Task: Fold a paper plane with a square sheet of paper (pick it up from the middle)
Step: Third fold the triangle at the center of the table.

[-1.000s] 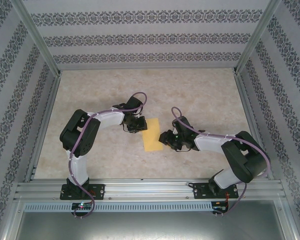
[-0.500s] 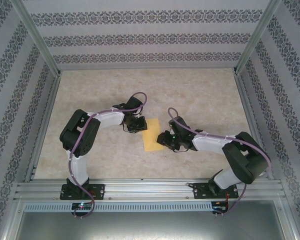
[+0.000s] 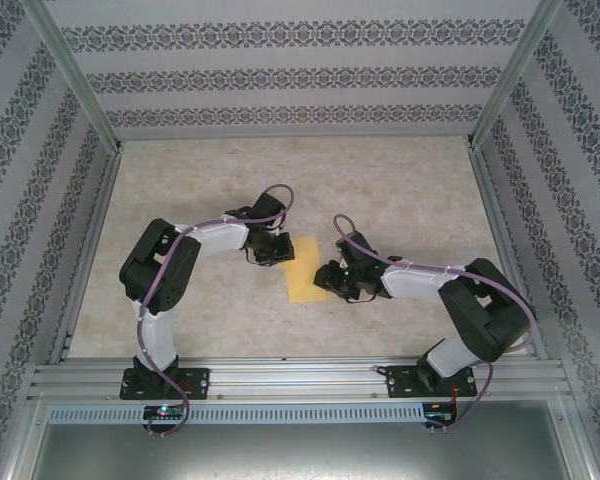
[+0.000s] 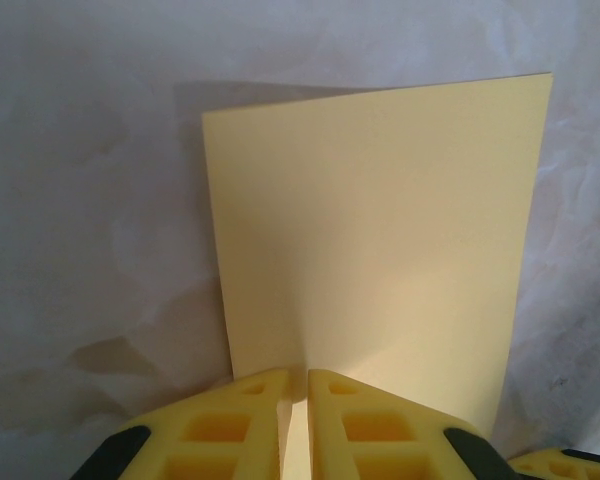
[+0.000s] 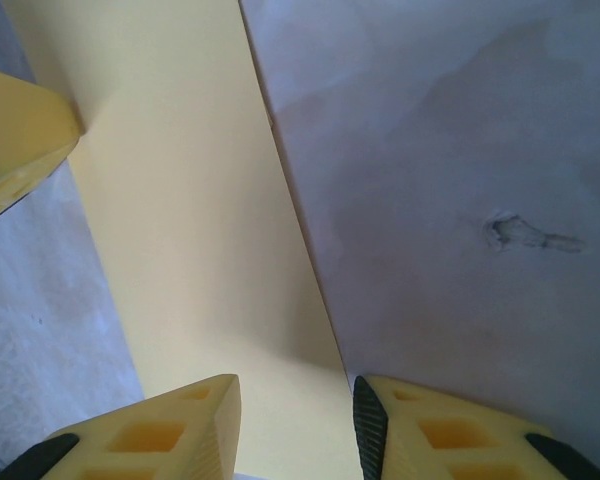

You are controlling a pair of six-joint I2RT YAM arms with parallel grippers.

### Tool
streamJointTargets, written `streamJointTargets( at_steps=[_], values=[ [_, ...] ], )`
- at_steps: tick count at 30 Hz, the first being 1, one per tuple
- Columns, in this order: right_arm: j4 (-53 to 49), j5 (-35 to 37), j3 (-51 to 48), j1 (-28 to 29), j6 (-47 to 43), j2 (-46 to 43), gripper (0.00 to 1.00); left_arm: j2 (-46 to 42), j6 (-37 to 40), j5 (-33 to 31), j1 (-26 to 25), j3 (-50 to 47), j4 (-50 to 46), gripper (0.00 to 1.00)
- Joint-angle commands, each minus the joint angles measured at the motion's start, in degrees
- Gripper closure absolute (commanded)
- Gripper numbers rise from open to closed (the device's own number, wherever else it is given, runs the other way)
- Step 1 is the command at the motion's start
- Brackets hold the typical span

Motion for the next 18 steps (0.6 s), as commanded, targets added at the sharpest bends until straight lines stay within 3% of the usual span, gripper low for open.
streamJointTargets(
  at_steps=[1,5,18],
  values=[
    [3.76,-2.60,0.05,1.00,-0.08,3.04,0.62,1.24,1.22,-0.56,-0.30,-2.10,-1.80,0.84],
    [8.34,-4.67,0.79,1.34,1.44,3.61,0.62,1.35,1.06,-0.23,-0.33,-2.10,-1.72,0.84],
    [9.22,-6.00,5.34,1.09,1.23,5.98,0.63,1.57,0.96,0.40,-0.34,-2.00,-1.62,0.84]
  ],
)
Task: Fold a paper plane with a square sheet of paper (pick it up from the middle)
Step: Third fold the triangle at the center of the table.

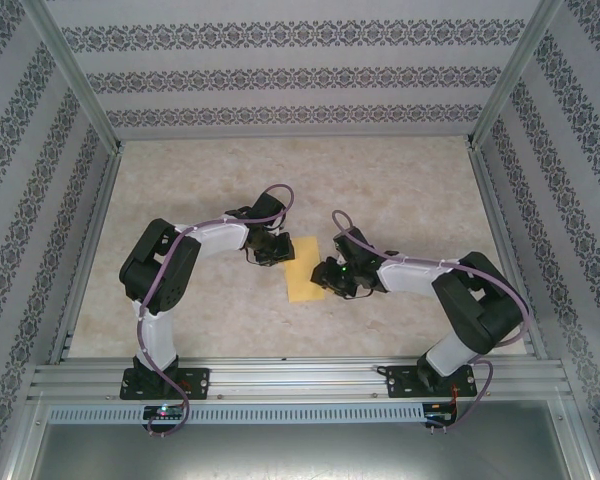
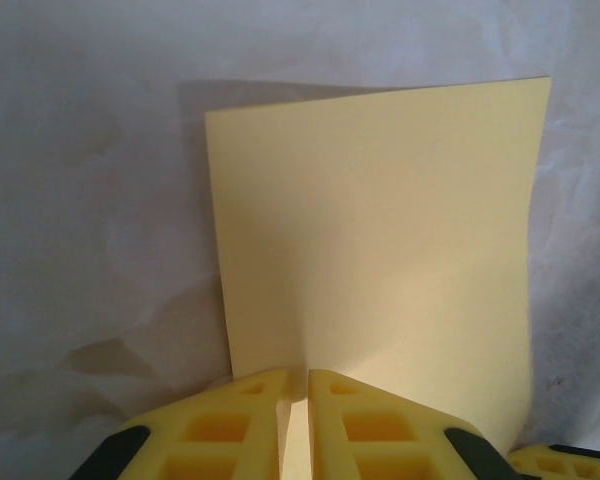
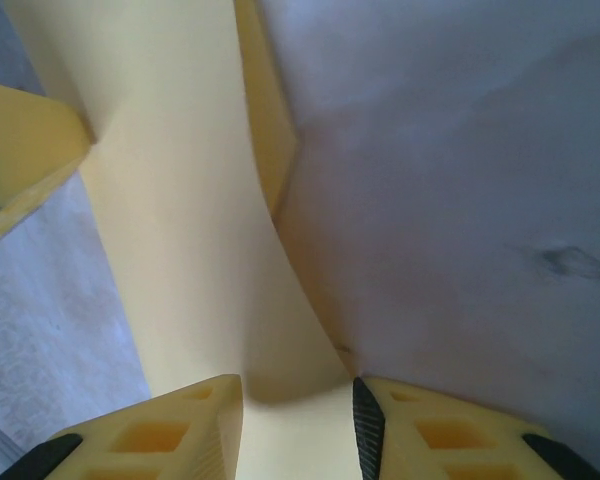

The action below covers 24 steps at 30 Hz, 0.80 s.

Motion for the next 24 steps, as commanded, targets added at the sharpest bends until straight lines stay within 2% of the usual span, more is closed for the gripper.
streamJointTargets(
  at_steps=[1,6,11,24],
  values=[
    [9.25,-2.85,2.14,1.57,0.11,2.75,0.63,1.53,0.98,0.20,-0.34,-1.96,-1.84,0.84],
    [9.78,-2.97,2.08,1.09,0.27,2.82,0.63,1.01,0.96,0.04,-0.30,-2.76,-1.32,0.84],
    [2.68,-0.75,4.14,0.49,-3.85,0.39,0.63,1.07,1.04,0.10,-0.34,-2.47,-1.75,0.84],
    [11.81,-7.98,3.98,-2.21,-2.87,5.15,0.59,1.05,0.48,-0.19,-0.38,-2.62,-1.47,0.84]
  ],
)
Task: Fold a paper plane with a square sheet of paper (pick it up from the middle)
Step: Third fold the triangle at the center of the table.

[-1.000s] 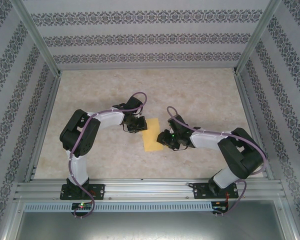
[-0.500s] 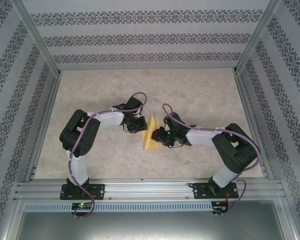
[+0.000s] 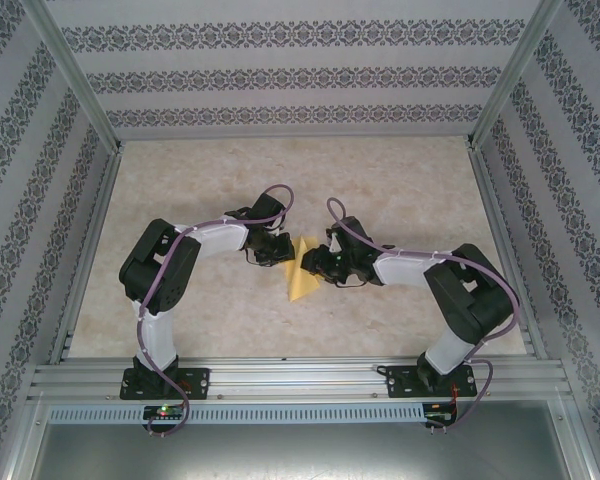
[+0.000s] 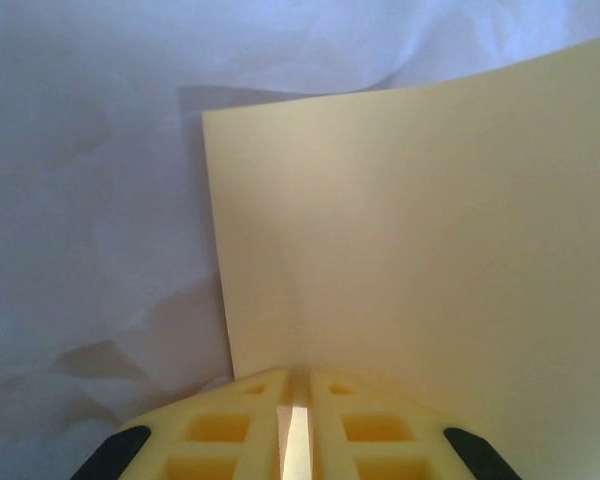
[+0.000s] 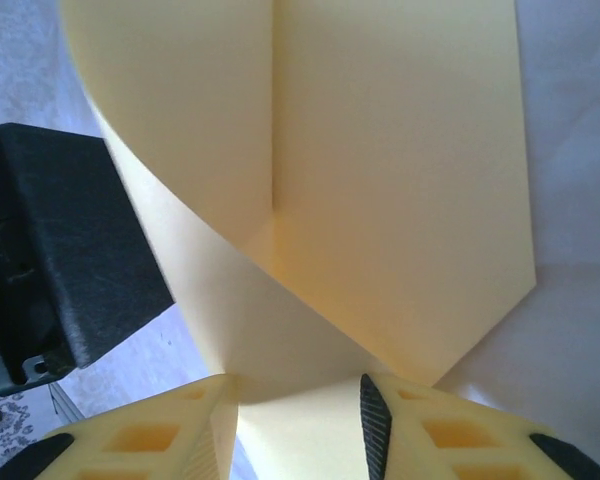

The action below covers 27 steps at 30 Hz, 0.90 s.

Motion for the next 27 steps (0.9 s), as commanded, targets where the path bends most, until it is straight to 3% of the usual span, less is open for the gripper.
streamJointTargets(
  at_steps=[1,4,13,19,27],
  values=[
    [2.84,-2.26,1.45,-0.47,-0.85,1.67,0.59,1.12,0.56,-0.81,-0.32,-1.97,-2.74,0.84],
    [1.27,0.29,2.19,-1.38,-2.38,1.40,0.57,1.22,0.65,-0.82,-0.36,-2.03,-2.68,0.84],
    [-4.98,-2.82,8.33,-5.56,-13.13,3.97,0.45,1.48,0.84,-0.78,-0.35,-2.07,-2.85,0.84],
    [-1.64,-9.78,5.55,-6.24,-10.66,4.65,0.54,0.76,0.93,-1.44,-0.40,-2.41,-3.20,0.84],
    [1.32,-5.67,-2.18,-4.42,-5.52,0.27,0.72,-1.76,2.79,0.65,-0.33,-3.99,-0.65,0.82]
  ],
)
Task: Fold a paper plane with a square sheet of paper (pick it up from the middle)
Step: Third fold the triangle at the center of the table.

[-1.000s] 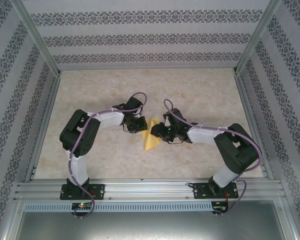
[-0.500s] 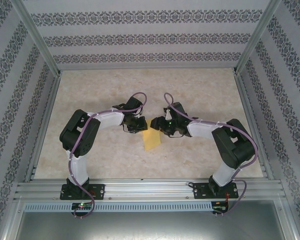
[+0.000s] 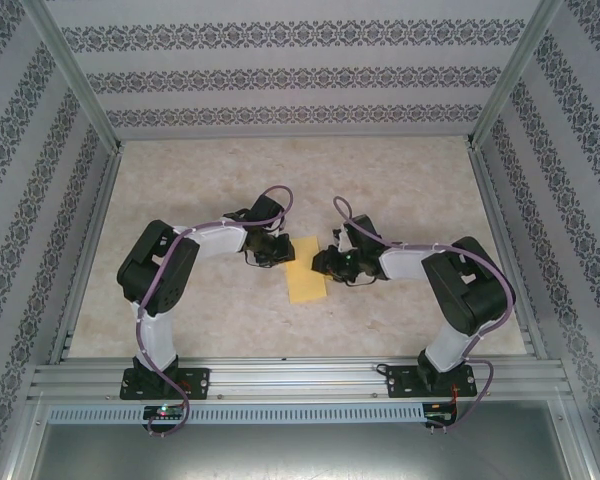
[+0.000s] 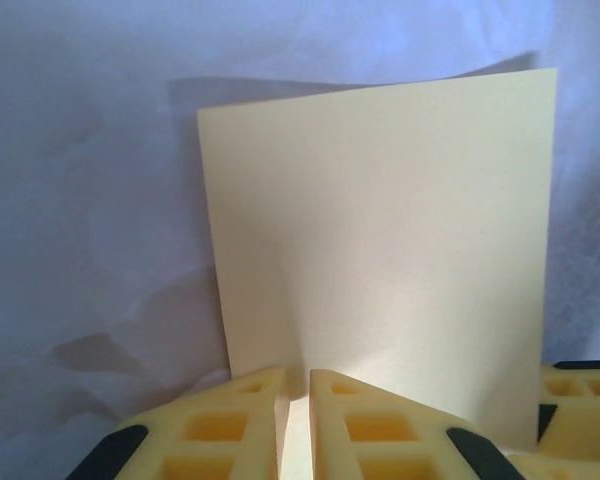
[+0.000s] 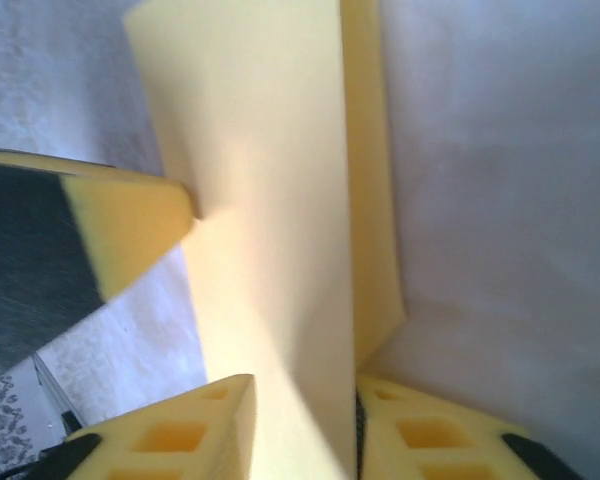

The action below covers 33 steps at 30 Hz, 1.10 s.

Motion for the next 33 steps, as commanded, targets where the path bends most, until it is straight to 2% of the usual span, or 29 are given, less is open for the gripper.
streamJointTargets(
  at_steps=[1,6,8,10,17,19,23,29,33],
  values=[
    [2.73,0.76,-0.96,1.25,2.19,-1.70,0.75,-1.00,3.05,0.30,-0.33,-2.06,-2.66,0.82],
    [2.83,2.36,-1.53,1.10,3.03,-1.96,0.82,-3.56,5.26,-0.08,-0.35,-2.14,-3.54,0.80],
    [3.04,1.38,-1.60,0.90,2.88,-1.65,0.77,-3.90,5.49,0.07,-0.33,-1.76,-3.95,0.80],
    [3.35,0.74,-1.97,0.71,3.09,-2.01,0.67,-3.76,5.60,0.10,-0.33,-1.03,-4.83,0.80],
    [8.40,-0.99,-5.69,-0.02,4.71,-3.24,0.67,-8.12,6.82,-1.74,-0.42,-3.50,-3.92,0.77],
    [11.10,-0.77,-7.81,-0.37,5.83,-3.43,0.60,-9.38,6.81,-2.78,-0.50,-4.98,-3.10,0.76],
    [19.66,-3.76,-11.54,-1.66,8.52,-3.24,0.60,-11.39,5.85,-3.92,-0.76,-7.27,-1.36,0.76],
    [25.37,-7.21,-10.80,-1.99,10.96,0.73,0.58,-12.15,5.67,-4.85,-1.07,-7.45,-0.91,0.76],
    [24.42,-7.13,-9.86,-2.02,10.94,1.06,0.58,-11.65,6.54,-5.01,-1.08,-6.71,-0.34,0.76]
  ],
)
